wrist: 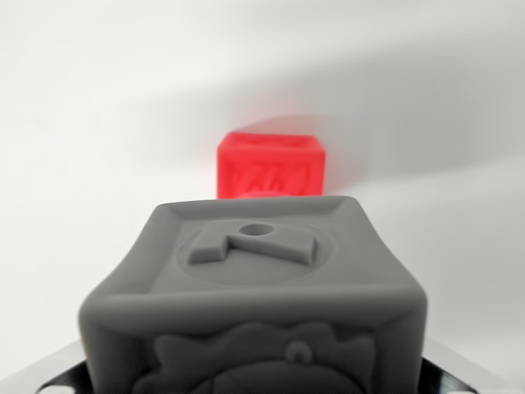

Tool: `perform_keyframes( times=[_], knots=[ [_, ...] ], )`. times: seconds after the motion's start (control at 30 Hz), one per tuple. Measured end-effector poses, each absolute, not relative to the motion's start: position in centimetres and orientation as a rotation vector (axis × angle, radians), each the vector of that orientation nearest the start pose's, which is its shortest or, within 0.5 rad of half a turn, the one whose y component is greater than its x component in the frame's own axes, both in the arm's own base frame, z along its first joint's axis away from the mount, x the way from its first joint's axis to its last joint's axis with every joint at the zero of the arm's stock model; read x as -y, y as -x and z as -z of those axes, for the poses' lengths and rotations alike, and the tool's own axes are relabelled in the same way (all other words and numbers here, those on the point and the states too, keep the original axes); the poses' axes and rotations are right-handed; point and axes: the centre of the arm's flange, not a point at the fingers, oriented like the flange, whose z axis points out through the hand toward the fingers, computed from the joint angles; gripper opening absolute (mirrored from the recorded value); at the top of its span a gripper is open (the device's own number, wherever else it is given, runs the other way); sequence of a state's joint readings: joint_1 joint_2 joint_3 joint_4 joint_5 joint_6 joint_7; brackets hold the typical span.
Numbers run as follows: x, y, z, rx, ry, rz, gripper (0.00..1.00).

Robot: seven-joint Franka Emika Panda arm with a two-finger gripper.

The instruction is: Destack cube

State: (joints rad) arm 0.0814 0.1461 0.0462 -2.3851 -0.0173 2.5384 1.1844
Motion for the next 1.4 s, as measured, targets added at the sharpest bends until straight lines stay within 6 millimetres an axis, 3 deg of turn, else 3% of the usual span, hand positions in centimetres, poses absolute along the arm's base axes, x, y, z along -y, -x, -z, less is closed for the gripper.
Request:
perform_keyframes(
  times=[1.4],
  knots=[
    [-0.5,-55.4,-25.9,-1.154,2.921,0.004,0.0]
  ],
)
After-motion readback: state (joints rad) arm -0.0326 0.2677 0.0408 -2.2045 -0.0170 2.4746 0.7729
